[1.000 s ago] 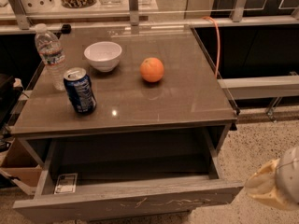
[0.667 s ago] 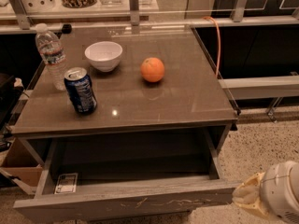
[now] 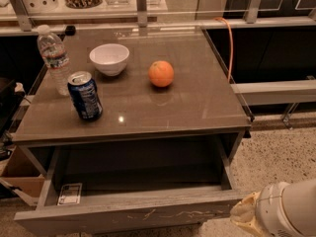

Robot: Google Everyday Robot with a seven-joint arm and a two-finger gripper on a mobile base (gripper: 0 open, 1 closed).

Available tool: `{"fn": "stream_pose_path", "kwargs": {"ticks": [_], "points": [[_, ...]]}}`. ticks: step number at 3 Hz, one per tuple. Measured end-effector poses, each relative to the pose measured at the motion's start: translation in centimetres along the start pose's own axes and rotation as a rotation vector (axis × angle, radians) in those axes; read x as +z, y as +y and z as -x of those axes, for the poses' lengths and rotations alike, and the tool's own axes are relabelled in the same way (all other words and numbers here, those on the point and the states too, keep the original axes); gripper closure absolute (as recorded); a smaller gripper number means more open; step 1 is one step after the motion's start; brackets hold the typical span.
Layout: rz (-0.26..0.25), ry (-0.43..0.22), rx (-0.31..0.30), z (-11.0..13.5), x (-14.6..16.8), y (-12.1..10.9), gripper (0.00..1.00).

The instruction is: Close top drawer

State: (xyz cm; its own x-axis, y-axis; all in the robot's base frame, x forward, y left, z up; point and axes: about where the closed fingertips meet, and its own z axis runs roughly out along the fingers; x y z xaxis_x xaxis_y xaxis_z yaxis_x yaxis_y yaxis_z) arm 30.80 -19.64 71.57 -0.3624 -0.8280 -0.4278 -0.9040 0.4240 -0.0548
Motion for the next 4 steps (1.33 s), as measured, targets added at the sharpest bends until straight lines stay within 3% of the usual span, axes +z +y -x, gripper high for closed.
{"fn": "stream_pose_path", "kwargs": {"ticks": [2, 3, 4], "points": [[0.013, -0.005, -0.051, -0.8, 4.9, -0.2, 1.0], [-0.013, -0.045, -0.073, -0.5, 6.1, -0.6, 1.0], [-0.076, -0.107, -0.103, 0.4, 7.2, -0.8, 1.0]]}}
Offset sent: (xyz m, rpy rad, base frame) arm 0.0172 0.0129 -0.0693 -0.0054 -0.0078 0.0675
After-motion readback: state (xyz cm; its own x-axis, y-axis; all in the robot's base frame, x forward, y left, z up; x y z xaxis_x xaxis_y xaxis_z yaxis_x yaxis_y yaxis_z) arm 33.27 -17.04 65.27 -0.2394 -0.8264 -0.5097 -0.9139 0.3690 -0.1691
